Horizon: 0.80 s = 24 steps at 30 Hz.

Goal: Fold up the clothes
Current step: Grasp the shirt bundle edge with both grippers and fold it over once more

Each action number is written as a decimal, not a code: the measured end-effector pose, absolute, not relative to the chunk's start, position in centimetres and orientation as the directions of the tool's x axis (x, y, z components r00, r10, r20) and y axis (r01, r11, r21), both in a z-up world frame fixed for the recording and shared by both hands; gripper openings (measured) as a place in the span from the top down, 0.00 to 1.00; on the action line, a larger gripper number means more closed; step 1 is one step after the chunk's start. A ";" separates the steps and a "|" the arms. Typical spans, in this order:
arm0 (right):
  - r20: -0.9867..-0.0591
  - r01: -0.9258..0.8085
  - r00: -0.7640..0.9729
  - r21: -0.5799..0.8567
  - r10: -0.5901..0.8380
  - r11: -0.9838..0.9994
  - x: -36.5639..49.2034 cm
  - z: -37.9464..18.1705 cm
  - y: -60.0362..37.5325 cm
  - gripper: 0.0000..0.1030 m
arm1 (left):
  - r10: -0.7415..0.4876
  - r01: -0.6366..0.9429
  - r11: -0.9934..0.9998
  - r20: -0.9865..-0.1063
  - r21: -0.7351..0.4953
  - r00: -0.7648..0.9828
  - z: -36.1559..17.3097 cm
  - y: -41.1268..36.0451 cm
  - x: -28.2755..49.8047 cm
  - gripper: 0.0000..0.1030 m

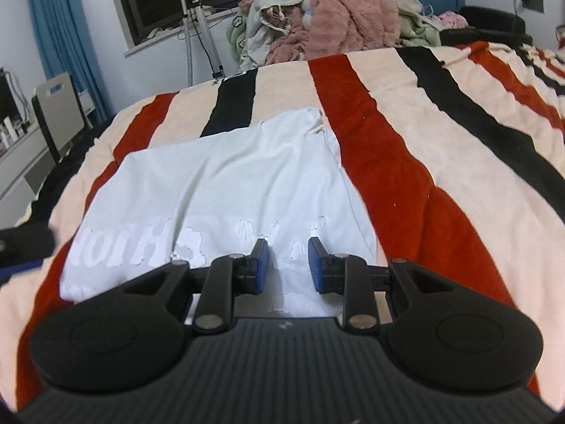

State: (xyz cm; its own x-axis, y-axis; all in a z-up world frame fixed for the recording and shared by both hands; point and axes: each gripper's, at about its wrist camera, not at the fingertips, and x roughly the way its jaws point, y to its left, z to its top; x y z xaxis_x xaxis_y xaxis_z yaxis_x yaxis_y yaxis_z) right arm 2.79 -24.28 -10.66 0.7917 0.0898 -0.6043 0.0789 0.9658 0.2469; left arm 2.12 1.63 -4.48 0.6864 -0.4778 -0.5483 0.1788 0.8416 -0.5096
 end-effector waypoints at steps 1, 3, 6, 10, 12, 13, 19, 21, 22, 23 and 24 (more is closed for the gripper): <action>-0.604 0.086 0.792 0.260 0.092 0.962 2.7 -10.7 -24.3 0.73 | -0.503 0.154 0.812 -0.541 -0.564 0.674 -5.1 2.0 2.1 0.08; -0.604 0.100 0.791 0.282 0.096 0.954 2.7 -10.8 -24.4 0.74 | -0.543 0.093 0.751 -0.532 -0.654 0.650 -6.7 2.5 2.4 0.08; -0.606 0.118 0.790 0.303 0.096 0.946 2.7 -10.9 -24.6 0.74 | -0.573 0.001 0.676 -0.525 -0.737 0.629 -9.0 3.1 3.3 0.12; -0.603 0.136 0.793 0.311 0.085 0.940 2.5 -10.6 -24.6 0.74 | -0.561 -0.073 0.623 -0.510 -0.779 0.652 -10.6 4.1 4.1 0.28; -0.588 0.151 0.802 0.366 0.103 0.918 2.1 -10.1 -25.0 0.71 | -0.554 -0.109 0.593 -0.503 -0.797 0.663 -11.4 4.7 4.5 0.39; -0.577 0.151 0.807 0.403 0.123 0.903 1.9 -9.9 -25.3 0.70 | -0.550 -0.127 0.578 -0.500 -0.806 0.669 -11.9 4.9 4.7 0.50; -0.462 0.082 0.775 0.750 0.431 0.657 1.1 -10.7 -25.7 0.15 | -0.529 -0.198 0.496 -0.475 -0.846 0.704 -13.5 6.3 5.5 0.80; -0.440 0.099 0.724 0.828 0.531 0.552 1.5 -12.1 -25.3 0.15 | -0.526 -0.193 0.485 -0.461 -0.853 0.715 -13.5 6.4 5.5 0.83; -0.428 0.120 0.708 0.856 0.562 0.502 1.7 -12.9 -25.2 0.15 | -0.525 -0.191 0.481 -0.455 -0.856 0.719 -13.5 6.5 5.4 0.84; -0.423 0.146 0.704 0.873 0.571 0.466 1.8 -13.6 -25.4 0.15 | -0.524 -0.190 0.477 -0.451 -0.858 0.723 -13.5 6.5 5.4 0.84; -0.419 0.173 0.703 0.884 0.574 0.434 1.9 -14.3 -25.7 0.15 | -0.523 -0.189 0.473 -0.447 -0.861 0.726 -13.5 6.5 5.5 0.85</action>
State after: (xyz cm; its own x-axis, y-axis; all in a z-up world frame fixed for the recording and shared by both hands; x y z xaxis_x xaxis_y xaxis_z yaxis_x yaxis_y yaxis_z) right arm 1.89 -25.66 -14.30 0.7031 0.5743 -0.4193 0.1727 0.4341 0.8842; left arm 5.45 6.50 -13.45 0.7261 -0.5226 -0.4469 -0.1893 0.4729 -0.8605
